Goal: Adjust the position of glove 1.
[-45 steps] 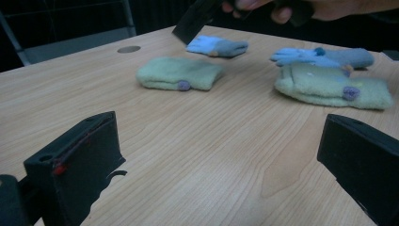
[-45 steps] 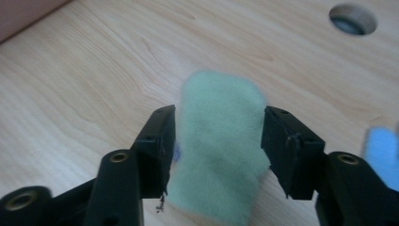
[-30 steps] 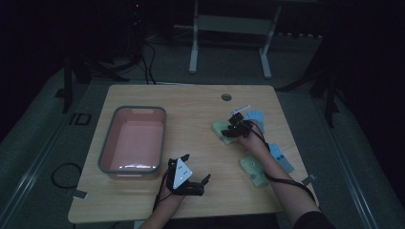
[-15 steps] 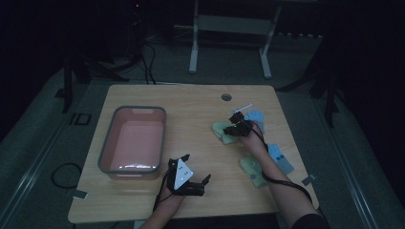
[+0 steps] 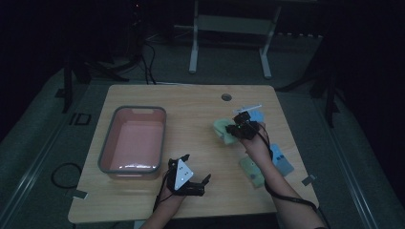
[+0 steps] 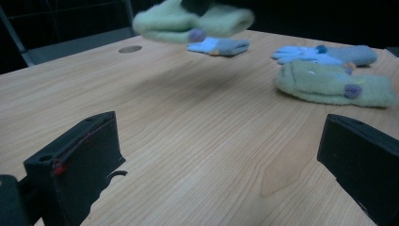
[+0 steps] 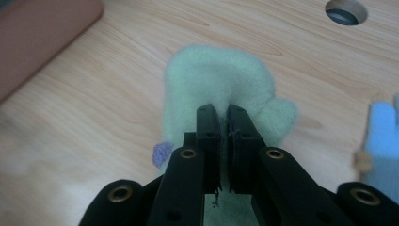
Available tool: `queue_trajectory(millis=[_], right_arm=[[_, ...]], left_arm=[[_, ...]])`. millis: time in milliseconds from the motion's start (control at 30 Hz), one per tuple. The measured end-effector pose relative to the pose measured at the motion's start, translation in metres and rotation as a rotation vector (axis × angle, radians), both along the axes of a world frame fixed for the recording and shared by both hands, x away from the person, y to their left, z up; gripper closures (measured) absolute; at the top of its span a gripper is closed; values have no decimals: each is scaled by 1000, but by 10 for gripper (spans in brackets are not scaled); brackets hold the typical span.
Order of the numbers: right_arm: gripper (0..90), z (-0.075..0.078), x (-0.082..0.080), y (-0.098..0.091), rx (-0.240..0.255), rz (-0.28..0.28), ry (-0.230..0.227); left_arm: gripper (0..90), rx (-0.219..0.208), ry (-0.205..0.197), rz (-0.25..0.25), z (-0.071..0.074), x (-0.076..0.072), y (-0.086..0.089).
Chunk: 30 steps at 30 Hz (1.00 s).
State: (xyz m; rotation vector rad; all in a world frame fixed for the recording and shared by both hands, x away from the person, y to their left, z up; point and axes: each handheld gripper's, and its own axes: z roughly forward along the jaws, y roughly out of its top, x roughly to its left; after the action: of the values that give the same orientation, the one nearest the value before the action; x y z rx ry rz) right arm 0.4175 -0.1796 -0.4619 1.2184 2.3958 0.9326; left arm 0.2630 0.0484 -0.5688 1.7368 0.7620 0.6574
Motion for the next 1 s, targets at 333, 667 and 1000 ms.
queue_trajectory(millis=[333, 667, 1000], right_arm=[[854, 16, -63, 6, 72, -66, -49], [854, -14, -90, 16, 151, -179, -18], [852, -63, -88, 34, 101, -254, 42]], left_arm=[[3, 3, -19, 10, 0, -2, 0], [4, -10, -24, 17, -1, -2, 1], [3, -3, -31, 15, -1, -3, 0]])
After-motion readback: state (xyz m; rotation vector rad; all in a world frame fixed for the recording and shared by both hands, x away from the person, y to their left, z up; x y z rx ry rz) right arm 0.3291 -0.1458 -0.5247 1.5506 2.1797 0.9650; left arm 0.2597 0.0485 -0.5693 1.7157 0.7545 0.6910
